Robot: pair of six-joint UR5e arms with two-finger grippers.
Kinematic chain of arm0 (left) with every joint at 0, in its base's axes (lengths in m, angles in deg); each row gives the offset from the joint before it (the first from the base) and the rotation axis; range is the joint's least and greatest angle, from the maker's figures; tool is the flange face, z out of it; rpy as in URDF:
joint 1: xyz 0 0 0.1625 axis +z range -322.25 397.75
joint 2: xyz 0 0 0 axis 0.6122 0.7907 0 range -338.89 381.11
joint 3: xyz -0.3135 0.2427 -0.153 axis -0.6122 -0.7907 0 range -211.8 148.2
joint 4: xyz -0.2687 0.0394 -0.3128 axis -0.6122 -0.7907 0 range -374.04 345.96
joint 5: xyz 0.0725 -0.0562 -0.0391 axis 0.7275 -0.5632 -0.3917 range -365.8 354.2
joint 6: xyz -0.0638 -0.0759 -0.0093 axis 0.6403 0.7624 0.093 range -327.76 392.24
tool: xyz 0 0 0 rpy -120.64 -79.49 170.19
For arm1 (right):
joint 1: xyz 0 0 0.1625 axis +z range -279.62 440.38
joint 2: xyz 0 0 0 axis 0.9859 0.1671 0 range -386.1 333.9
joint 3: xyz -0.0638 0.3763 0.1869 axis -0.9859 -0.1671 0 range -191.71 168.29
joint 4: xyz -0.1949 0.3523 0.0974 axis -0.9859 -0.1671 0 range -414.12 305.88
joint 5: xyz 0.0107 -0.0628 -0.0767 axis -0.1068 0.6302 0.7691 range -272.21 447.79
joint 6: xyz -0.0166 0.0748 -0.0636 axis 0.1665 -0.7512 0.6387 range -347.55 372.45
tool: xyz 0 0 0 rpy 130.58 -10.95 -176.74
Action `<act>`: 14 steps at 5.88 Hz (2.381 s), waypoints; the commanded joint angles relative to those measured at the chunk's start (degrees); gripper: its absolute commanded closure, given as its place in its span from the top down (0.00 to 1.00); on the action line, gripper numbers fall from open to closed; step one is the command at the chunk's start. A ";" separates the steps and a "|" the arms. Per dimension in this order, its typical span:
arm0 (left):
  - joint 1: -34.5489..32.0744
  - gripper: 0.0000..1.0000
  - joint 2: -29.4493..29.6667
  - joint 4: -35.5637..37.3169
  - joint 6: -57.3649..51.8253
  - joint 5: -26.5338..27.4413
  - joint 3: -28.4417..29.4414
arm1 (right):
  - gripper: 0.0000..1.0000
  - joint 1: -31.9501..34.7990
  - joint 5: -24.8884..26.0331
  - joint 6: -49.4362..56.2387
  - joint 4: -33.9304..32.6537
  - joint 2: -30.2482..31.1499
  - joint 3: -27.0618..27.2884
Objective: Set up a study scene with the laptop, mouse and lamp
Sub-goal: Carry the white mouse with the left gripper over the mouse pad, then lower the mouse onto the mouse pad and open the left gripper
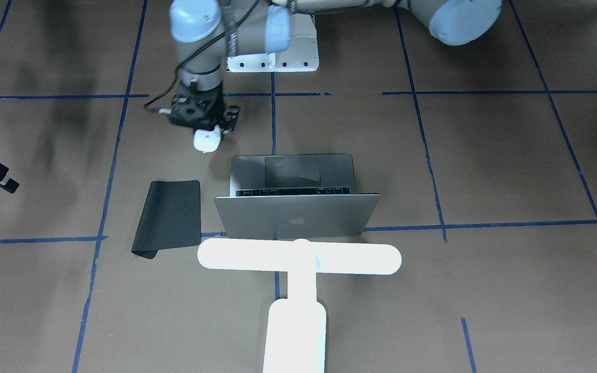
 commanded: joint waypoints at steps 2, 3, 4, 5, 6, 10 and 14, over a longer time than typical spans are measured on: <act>-1.37 0.01 9.80 -13.12 1.22 0.28 21.69 | 1.00 -0.20 -0.03 0.00 0.00 -0.09 -0.32; -1.46 0.01 12.41 -14.29 1.31 0.45 25.73 | 1.00 -0.20 -0.03 0.00 0.00 -0.18 -0.32; -1.28 0.01 13.49 -18.74 4.27 3.24 29.68 | 1.00 -0.20 -0.03 -0.09 0.00 0.00 0.03; -1.37 0.02 15.93 -22.01 5.17 4.05 34.42 | 1.00 -0.20 -0.03 -0.09 0.00 0.08 0.12; -1.63 0.02 16.04 -25.00 5.27 8.32 34.90 | 1.00 -0.20 -0.03 -0.17 0.00 0.17 0.12; -2.51 0.18 15.96 -29.24 5.27 10.47 38.42 | 1.00 -0.29 0.15 -0.17 0.00 0.44 0.12; -2.77 1.00 16.04 -30.74 5.44 10.47 38.51 | 1.00 -0.29 0.15 -0.26 0.00 0.44 0.12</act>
